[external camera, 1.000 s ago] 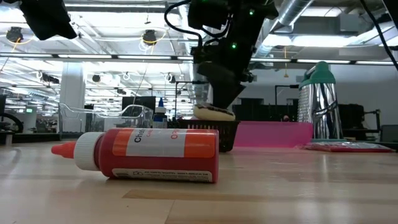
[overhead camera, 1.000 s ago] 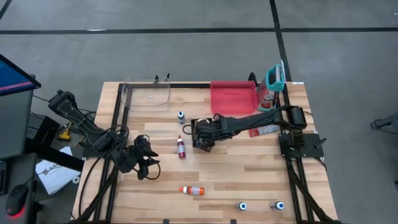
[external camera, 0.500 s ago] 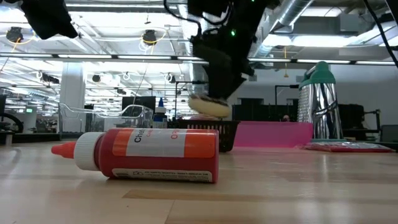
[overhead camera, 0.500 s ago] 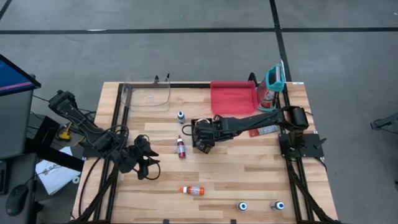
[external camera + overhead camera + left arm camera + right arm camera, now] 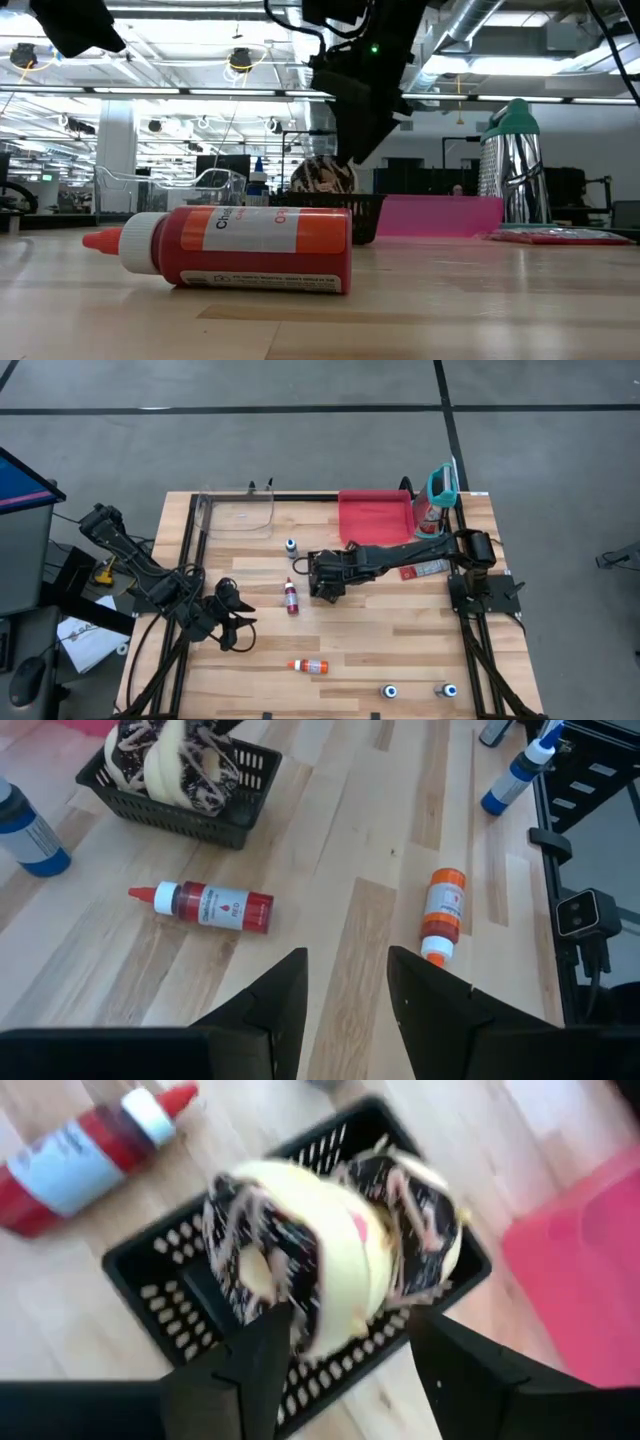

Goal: Pick & Place Food Item
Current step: Put the black donut into the black basket

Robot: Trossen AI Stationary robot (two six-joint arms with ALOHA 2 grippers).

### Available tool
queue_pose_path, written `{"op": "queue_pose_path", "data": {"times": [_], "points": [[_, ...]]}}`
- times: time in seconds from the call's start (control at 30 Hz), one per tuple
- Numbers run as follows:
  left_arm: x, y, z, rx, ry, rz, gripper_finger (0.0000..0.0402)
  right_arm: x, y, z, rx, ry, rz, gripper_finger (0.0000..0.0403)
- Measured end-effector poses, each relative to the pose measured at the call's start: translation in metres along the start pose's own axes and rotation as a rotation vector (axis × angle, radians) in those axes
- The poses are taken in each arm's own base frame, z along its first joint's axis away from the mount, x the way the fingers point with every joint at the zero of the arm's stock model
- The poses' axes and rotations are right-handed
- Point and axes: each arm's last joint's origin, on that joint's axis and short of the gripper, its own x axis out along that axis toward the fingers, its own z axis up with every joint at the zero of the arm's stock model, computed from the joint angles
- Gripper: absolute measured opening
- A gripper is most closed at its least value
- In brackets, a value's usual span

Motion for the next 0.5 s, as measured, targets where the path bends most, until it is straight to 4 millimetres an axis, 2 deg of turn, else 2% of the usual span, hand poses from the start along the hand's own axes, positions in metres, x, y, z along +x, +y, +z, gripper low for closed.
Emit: {"op": "queue_pose_path", "data": {"times": [0.1, 0.5], "points": [[0.000, 0.000, 0.000, 0.001, -0.002, 0.001, 0.0136, -0.001, 0.001, -0.005, 0.004, 0.046, 0.006, 0.0199], [0.000, 0.000, 0.000, 0.002, -0.008, 0.007, 0.0136, -0.009, 0.015, -0.013, 0.067, 0.043, 0.035, 0.0197]]}}
